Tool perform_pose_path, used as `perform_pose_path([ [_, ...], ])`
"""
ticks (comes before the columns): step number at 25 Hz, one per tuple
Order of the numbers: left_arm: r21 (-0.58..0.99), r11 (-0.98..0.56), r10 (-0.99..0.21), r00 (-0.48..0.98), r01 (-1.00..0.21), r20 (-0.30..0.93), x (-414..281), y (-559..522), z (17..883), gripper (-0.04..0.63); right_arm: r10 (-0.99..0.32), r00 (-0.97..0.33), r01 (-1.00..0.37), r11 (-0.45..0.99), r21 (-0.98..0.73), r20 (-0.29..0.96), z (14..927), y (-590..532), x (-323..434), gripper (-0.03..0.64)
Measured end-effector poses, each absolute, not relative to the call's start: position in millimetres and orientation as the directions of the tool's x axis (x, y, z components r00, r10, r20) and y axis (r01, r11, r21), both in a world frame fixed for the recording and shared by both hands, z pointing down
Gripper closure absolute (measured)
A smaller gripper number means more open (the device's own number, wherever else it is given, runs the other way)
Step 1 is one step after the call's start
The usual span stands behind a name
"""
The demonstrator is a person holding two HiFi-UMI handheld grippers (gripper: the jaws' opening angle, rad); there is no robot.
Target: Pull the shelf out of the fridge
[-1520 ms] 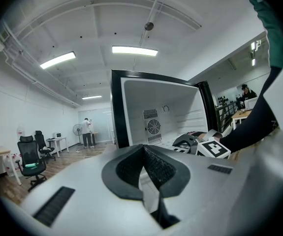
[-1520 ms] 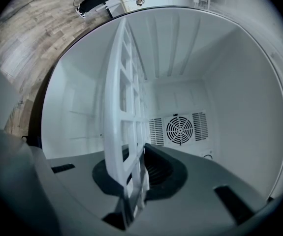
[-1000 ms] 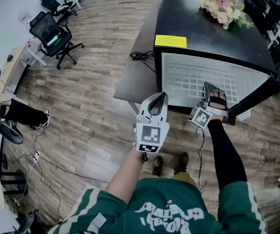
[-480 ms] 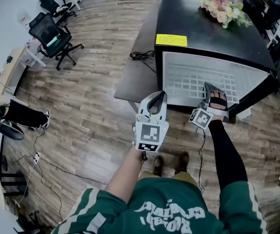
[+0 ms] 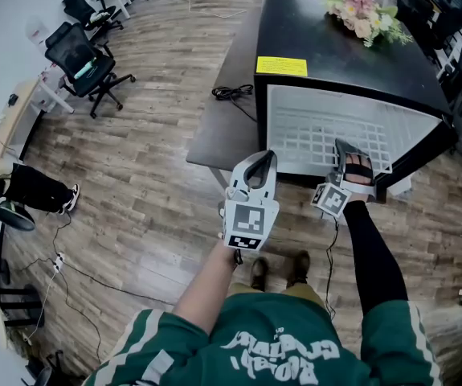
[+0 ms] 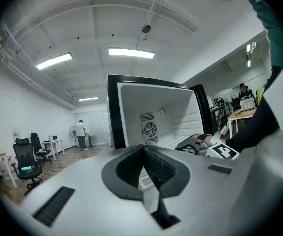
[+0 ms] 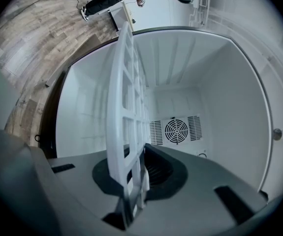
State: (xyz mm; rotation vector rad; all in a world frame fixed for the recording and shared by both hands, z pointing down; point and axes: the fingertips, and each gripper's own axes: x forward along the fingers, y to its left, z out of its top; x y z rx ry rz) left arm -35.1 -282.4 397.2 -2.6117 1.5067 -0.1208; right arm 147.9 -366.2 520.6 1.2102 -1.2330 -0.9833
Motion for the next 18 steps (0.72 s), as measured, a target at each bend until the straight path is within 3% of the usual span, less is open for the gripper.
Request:
perform_pose_path([
  [18,-0.127,-0.495,-0.866,0.5,-0.859,-0.006,-36.8,-283.2,400.1,0.58,-0.978,0.157,-0.087,0.123,0.989,0.135,521.5,-355.7,149.1,0.571],
])
